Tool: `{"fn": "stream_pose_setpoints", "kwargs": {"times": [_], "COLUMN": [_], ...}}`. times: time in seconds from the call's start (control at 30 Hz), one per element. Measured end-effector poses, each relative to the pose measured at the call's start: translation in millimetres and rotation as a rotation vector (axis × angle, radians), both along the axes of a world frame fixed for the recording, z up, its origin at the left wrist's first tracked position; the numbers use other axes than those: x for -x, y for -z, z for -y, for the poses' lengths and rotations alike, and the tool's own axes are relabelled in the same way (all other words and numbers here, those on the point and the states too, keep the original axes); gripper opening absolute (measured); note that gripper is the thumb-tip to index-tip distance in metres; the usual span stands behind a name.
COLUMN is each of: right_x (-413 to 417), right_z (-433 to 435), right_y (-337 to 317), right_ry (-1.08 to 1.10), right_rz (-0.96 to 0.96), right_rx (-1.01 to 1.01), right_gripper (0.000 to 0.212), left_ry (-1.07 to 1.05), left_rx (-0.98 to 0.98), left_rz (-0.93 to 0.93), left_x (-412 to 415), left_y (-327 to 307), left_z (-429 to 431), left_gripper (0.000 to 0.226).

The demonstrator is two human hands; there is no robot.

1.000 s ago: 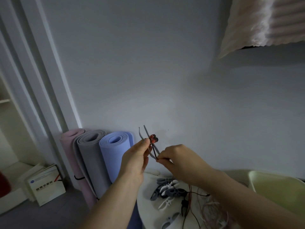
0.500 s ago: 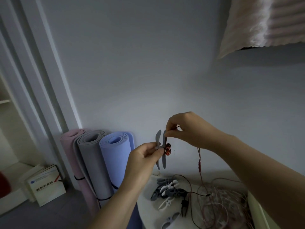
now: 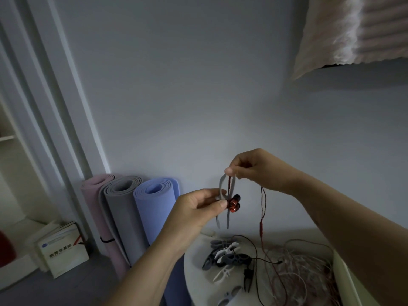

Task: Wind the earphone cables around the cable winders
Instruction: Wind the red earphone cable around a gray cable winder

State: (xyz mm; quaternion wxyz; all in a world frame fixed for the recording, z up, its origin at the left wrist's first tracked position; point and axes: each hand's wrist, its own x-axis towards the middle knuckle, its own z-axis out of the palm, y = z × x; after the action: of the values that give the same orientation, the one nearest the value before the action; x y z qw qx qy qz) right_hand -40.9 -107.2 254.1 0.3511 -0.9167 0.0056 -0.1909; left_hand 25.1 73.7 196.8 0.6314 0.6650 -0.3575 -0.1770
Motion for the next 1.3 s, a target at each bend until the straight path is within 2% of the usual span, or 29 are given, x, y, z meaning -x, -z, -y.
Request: {"fn": "stream_pose_setpoints", "kwargs": {"times": [0.07, 0.17, 0.27, 0.37, 0.47, 0.57, 0.67, 0.8, 1.03, 1.3], "right_x": [-0.1, -6.2, -10.4, -9.1, -6.8, -5.3, -3.1, -2.6, 4.1, 8.2], "right_z": [0.3, -5.9, -14.3, -24.0, -33.5, -39.8, -43.6, -44.4, -47.1, -33.0], "right_y": [10.3, 32.6, 52.4, 63.1, 67.8, 72.0, 72.2, 68.9, 45.4, -8.9], "right_ry": [-0.056, -0.187, -0.172, -0.062, 0.054, 0.075, 0.05, 0.012, -0.016, 0.04], "right_rz": [-0.066, -0.098, -0.052, 0.013, 0.048, 0.068, 0.102, 0.145, 0.089, 0.207], "right_rx": [-0.181, -0.561, -0.728, -0.652, -0.383, -0.196, -0.06, 0.137, 0.402, 0.411], "right_gripper": [0.024, 0.023, 0.022, 0.031, 0.024, 0.02, 0.018, 0.021, 0.023, 0.014], "left_ry": [0.065, 0.04, 0.034, 0.039, 0.003, -0.055, -0.109, -0.144, -0.309, -0.153], "left_rx": [0.085, 0.262, 0.32, 0.381, 0.458, 0.465, 0.457, 0.429, 0.139, 0.006], "left_rz": [-0.046, -0.19, -0.306, -0.421, -0.581, -0.727, -0.763, -0.702, -0.264, -0.007], "left_x": [3.2, 2.8, 2.8, 3.4, -2.8, -8.8, -11.9, -18.7, -19.3, -16.9], "left_y": [-6.0, -10.7, -8.3, -8.9, -11.3, -11.4, -11.9, -9.3, 0.3, 3.2], "left_z": [2.3, 6.8, 8.8, 7.6, 6.2, 6.1, 3.7, 1.7, 2.2, 0.6], "left_gripper": [0.02, 0.022, 0.039, 0.036, 0.027, 0.018, 0.013, 0.013, 0.016, 0.018]}}
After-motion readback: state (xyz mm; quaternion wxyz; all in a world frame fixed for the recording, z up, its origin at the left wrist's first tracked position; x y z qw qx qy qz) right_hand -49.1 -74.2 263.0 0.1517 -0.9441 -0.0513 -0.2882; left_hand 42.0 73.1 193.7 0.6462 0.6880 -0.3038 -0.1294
